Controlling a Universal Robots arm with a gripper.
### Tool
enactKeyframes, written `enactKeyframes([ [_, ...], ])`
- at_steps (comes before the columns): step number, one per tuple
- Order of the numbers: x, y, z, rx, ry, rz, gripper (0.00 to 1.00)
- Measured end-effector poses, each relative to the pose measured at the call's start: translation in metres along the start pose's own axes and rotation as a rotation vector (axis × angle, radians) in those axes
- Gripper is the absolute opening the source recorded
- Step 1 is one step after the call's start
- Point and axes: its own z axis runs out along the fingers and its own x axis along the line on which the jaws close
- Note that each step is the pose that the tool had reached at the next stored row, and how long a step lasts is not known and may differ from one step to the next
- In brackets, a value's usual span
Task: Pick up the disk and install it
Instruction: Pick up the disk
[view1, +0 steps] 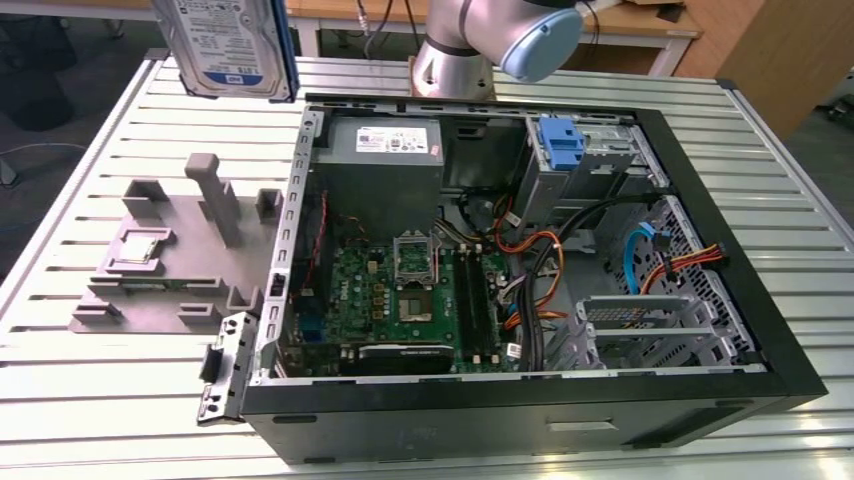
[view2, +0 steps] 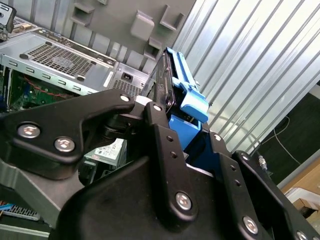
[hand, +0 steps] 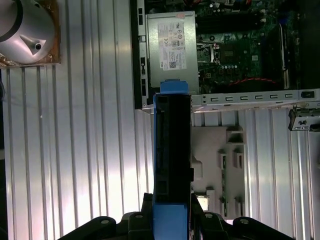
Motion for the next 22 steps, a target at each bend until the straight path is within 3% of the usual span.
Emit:
enactKeyframes([
  [6, 0.0006, 0.0088, 0.0001, 0.0, 0.0, 0.0, 0.36],
  [22, -0.0041, 0.0095, 0.0, -0.0002, -0.0023, 0.0, 0.36],
])
